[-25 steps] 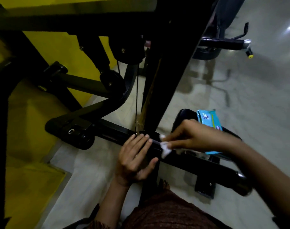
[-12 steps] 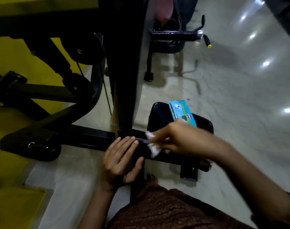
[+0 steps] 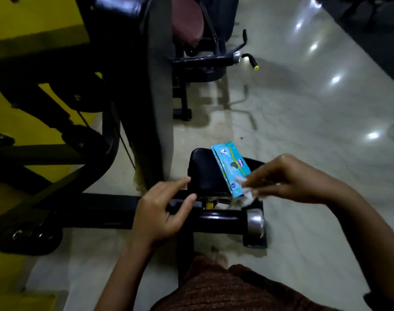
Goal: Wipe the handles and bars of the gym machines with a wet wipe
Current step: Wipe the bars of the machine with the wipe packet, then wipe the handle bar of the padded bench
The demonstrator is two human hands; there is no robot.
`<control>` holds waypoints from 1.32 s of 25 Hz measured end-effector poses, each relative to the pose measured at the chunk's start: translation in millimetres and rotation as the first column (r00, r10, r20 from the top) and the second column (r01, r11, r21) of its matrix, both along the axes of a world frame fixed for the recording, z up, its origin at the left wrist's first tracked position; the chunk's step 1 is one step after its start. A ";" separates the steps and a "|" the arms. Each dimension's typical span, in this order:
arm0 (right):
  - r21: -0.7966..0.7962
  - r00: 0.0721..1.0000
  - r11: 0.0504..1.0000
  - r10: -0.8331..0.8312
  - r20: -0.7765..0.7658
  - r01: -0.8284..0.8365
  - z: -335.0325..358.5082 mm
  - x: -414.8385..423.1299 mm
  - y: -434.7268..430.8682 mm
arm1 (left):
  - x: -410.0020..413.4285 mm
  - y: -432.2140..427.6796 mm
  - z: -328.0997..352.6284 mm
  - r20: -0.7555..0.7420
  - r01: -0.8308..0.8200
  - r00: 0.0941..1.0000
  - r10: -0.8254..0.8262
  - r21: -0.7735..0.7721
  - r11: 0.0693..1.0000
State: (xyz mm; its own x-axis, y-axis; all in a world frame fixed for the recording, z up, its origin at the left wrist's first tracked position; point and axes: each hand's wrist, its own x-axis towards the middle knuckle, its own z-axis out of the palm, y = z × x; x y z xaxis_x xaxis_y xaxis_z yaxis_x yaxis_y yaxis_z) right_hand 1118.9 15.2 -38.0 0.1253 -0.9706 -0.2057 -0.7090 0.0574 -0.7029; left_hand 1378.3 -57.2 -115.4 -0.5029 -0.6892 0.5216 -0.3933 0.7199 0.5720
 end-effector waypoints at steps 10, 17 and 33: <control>-0.342 0.613 0.510 -0.695 0.376 0.789 26.4 -228.2 12.2 | -379.4 -53.2 70.9 0.009 0.463 0.864 -0.503 0.379 0.801; -0.456 0.274 0.099 -0.901 0.336 0.884 44.1 -432.0 178.7 | -633.6 81.2 106.3 -0.201 0.626 0.764 -0.613 0.465 0.626; -0.458 -0.471 -0.514 -0.856 0.213 0.726 71.4 -567.8 607.4 | -919.9 508.5 131.4 -0.220 0.919 -0.002 -0.976 0.385 -0.088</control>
